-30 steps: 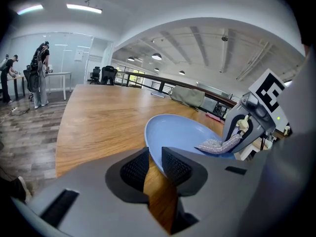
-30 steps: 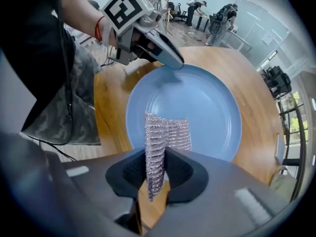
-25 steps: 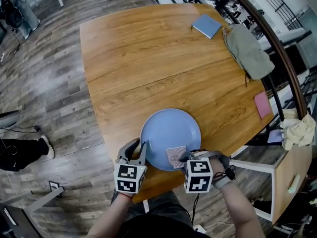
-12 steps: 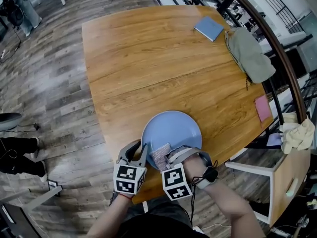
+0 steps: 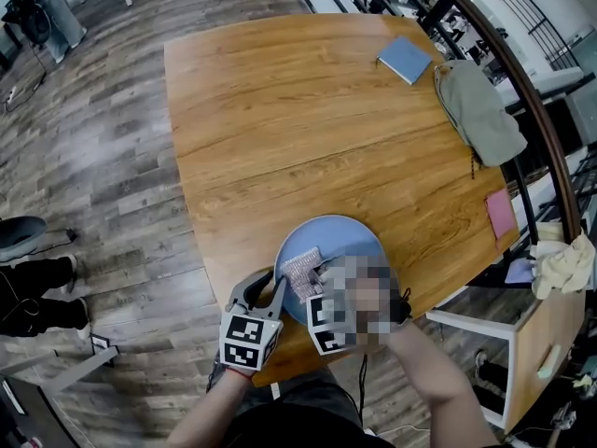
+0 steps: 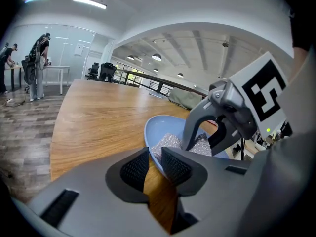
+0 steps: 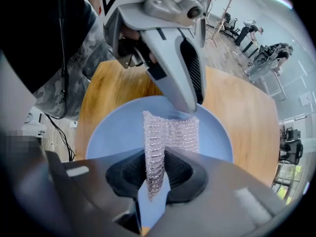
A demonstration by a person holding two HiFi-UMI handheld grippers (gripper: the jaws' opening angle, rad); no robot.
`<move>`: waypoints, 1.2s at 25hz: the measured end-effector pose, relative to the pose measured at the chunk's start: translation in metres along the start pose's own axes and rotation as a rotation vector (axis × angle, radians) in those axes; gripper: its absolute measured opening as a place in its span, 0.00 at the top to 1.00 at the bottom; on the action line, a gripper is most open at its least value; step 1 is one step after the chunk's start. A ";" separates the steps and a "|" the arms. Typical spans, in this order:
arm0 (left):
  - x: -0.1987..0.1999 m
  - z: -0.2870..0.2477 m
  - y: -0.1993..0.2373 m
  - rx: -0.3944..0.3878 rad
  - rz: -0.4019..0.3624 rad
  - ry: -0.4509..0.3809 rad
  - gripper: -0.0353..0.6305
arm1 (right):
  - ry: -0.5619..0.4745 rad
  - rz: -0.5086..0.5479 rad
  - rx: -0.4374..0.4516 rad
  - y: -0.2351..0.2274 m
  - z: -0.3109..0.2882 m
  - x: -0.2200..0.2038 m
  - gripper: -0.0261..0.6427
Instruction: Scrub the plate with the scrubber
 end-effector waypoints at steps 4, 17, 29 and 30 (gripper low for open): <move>0.000 -0.001 0.000 -0.001 -0.002 0.002 0.83 | -0.003 -0.048 -0.031 -0.019 -0.002 -0.007 0.84; 0.002 0.002 0.002 0.009 -0.007 0.003 0.83 | 0.028 -0.282 -0.142 -0.044 0.002 -0.064 0.84; 0.004 -0.002 0.002 0.030 -0.042 0.006 0.83 | 0.124 -0.314 -0.124 0.015 0.006 -0.098 0.83; 0.004 -0.002 0.002 0.029 -0.045 0.006 0.83 | 0.130 -0.307 -0.112 0.021 0.007 -0.097 0.83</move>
Point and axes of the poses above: the fingertips, and each gripper's own axes: z backward along the fingers, y to its left, x out of its top, the point moved 4 cm from there along z, backward along the fingers, and after that the axes turned 14 degrees about -z, right-handed, at the moved point
